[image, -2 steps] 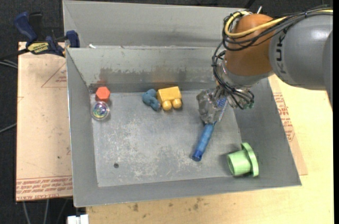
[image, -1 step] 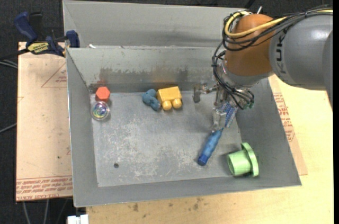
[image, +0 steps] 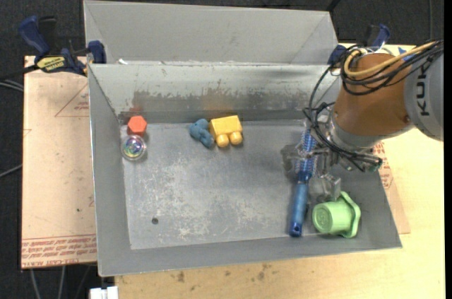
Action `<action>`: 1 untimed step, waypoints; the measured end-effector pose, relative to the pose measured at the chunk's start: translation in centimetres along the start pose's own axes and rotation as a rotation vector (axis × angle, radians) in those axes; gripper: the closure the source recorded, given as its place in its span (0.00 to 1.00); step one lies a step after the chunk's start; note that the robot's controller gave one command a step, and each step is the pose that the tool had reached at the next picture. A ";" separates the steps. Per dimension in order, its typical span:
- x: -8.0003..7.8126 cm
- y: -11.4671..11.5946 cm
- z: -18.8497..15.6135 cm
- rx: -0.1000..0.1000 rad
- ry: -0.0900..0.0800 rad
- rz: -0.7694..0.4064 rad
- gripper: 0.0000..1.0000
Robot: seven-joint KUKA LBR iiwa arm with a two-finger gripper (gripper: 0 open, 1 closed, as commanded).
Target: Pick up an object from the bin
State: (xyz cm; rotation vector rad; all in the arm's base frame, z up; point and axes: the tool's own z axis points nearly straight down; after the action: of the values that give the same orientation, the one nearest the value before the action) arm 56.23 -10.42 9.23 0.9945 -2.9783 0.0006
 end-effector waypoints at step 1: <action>-0.3 0.2 -0.1 0.000 -0.004 -0.004 1.00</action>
Offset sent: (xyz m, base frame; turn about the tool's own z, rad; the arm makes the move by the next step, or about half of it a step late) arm 0.0000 0.0000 0.0000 0.0000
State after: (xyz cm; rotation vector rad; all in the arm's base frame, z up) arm 56.39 -10.11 9.30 1.0014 -2.9800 -0.0007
